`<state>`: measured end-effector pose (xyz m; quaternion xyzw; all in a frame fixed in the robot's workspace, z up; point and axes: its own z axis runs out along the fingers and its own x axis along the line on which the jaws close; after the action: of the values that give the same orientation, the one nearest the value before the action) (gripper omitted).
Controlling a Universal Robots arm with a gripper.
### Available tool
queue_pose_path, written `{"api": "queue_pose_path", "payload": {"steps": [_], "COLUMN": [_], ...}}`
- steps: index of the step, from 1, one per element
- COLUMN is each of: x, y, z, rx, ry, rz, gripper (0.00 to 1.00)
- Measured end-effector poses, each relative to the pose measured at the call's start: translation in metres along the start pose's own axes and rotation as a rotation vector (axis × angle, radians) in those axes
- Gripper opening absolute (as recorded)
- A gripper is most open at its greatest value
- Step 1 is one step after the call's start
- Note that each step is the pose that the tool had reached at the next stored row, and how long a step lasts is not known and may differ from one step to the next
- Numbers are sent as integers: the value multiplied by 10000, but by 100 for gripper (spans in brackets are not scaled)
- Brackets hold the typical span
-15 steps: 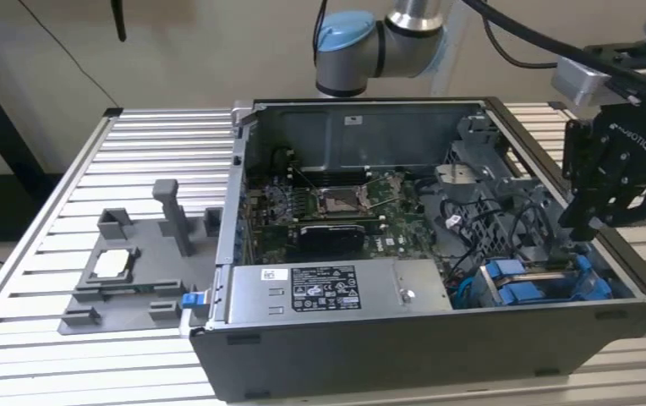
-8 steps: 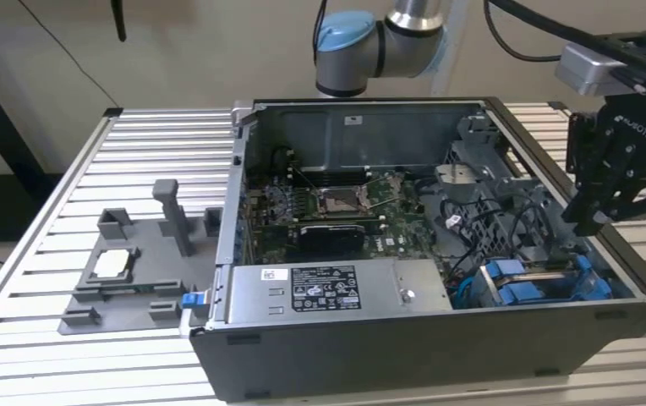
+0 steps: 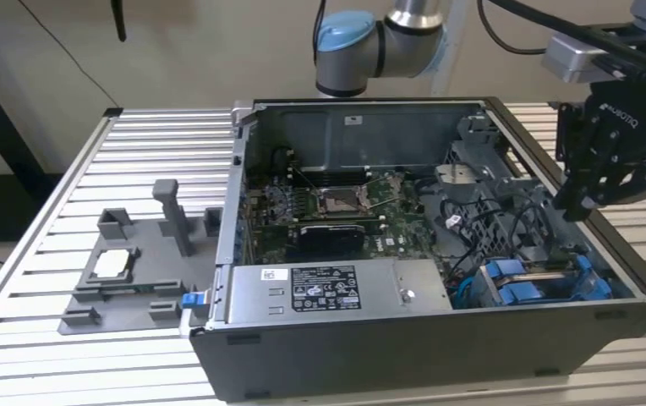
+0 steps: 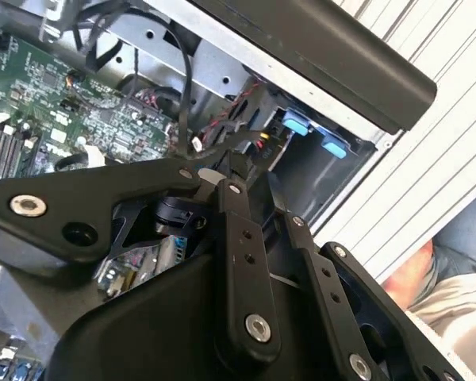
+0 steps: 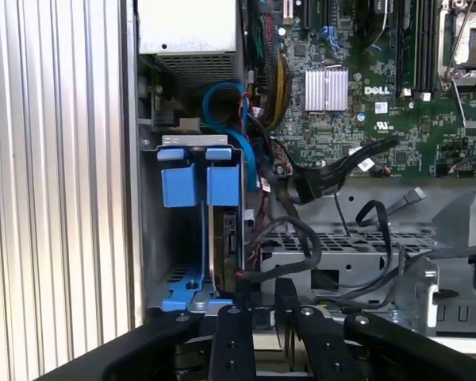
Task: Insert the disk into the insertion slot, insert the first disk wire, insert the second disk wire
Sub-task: 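Insert the first disk wire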
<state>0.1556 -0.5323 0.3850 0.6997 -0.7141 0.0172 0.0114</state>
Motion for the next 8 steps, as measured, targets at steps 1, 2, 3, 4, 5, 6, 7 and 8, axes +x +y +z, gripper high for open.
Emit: {"api": "queue_pose_path", "payload": {"steps": [1, 2, 3, 4, 5, 6, 7, 8], "x": [-30, -56, -80, -100, -112, -118, -122, -123], "y": [0, 1, 2, 2, 3, 4, 9, 18], "z": [-1, -3, -4, -9, -16, -24, -34, -41], "rx": [1, 2, 2, 2, 4, 7, 15, 26], "ry": [0, 0, -1, 1, 1, 1, 2, 0], "rz": [0, 0, 0, 0, 0, 0, 1, 1], "gripper": [27, 27, 27, 27, 27, 27, 27, 27]}}
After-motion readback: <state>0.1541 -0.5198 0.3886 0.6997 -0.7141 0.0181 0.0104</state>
